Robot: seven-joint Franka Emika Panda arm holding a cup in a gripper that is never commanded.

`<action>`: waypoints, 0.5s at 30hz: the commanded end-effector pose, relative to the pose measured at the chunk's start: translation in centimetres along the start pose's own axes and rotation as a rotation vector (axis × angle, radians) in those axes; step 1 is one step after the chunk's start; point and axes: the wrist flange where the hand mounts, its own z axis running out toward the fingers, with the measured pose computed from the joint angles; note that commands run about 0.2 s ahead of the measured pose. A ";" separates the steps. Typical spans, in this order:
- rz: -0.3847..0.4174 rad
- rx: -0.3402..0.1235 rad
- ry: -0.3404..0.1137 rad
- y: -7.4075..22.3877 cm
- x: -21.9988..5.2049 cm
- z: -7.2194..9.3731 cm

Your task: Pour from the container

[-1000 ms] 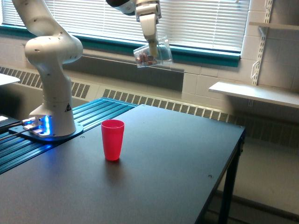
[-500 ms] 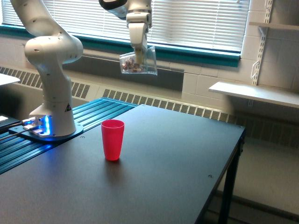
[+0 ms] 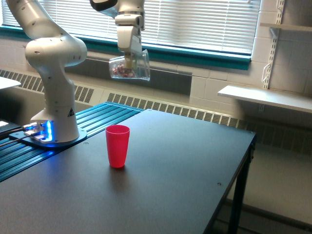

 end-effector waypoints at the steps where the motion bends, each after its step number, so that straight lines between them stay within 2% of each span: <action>1: -0.039 -0.033 -0.035 1.3 -1.0 1.0; 5: -0.051 -0.052 -0.055 2.0 -1.3 1.5; 15: -0.035 -0.062 -0.100 3.6 -1.2 2.6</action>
